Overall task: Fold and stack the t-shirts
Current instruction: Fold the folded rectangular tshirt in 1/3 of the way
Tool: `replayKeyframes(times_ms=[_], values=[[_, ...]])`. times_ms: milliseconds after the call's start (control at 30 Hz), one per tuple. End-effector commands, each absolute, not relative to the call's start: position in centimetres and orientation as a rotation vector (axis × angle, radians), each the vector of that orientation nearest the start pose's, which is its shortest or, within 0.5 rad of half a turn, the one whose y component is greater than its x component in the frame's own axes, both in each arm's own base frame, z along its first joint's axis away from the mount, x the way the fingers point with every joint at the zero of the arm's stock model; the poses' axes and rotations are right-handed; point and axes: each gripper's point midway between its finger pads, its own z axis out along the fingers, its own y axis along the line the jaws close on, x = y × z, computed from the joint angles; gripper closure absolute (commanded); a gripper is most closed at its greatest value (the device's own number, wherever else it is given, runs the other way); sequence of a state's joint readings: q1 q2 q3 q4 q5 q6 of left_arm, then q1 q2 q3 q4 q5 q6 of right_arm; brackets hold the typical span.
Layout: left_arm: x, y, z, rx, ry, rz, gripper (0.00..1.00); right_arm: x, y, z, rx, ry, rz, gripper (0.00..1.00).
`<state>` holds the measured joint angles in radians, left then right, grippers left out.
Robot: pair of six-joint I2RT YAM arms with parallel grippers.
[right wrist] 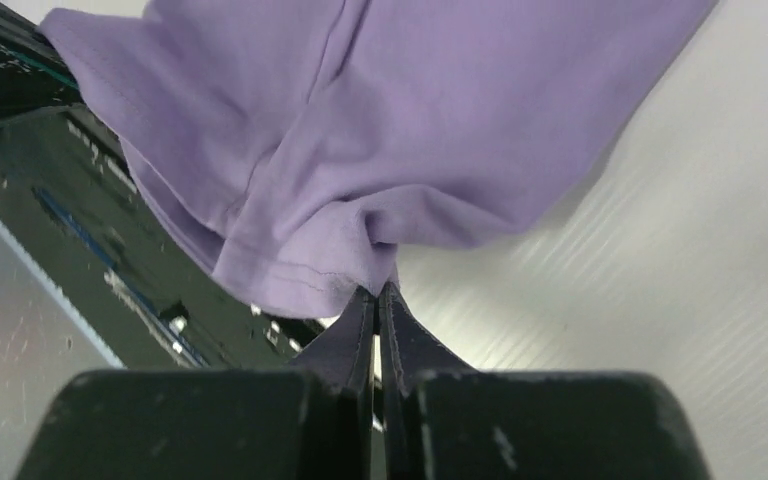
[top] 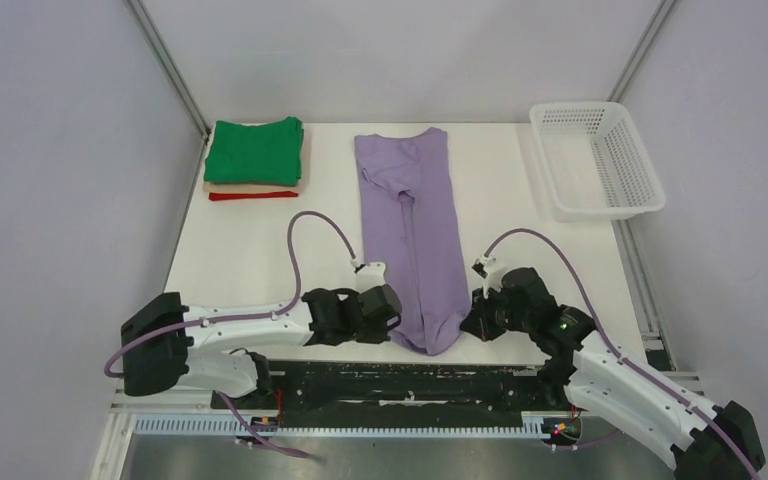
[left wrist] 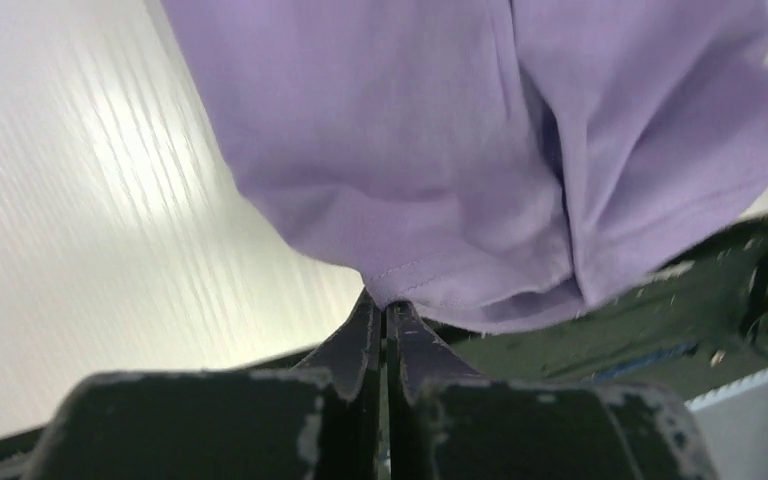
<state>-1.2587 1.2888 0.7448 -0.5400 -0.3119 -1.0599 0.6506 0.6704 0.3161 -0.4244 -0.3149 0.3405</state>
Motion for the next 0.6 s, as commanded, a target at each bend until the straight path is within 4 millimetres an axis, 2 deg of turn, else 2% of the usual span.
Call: replayKeyframes(times_ms=[0, 167, 333, 467, 567], values=[[15.8, -28.6, 9.5, 0.120, 2.459, -0.564, 0.98, 18.0, 19.1, 10.5, -0.446, 2.189, 0.738, 1.00], [19.4, -28.3, 10.0, 0.065, 2.447, -0.581, 0.98, 22.0, 19.5, 12.7, -0.372, 2.126, 0.632, 1.00], [23.8, -27.1, 12.0, 0.016, 2.363, -0.542, 0.98, 26.2, 19.5, 14.3, -0.270, 2.096, 0.524, 1.00], [27.2, -25.9, 12.1, -0.025, 2.353, -0.481, 0.98, 29.0, 20.2, 14.8, -0.245, 2.095, 0.510, 1.00], [29.8, -25.5, 12.3, -0.037, 2.345, -0.449, 0.98, 31.2, 19.7, 14.9, -0.196, 2.096, 0.481, 1.00]])
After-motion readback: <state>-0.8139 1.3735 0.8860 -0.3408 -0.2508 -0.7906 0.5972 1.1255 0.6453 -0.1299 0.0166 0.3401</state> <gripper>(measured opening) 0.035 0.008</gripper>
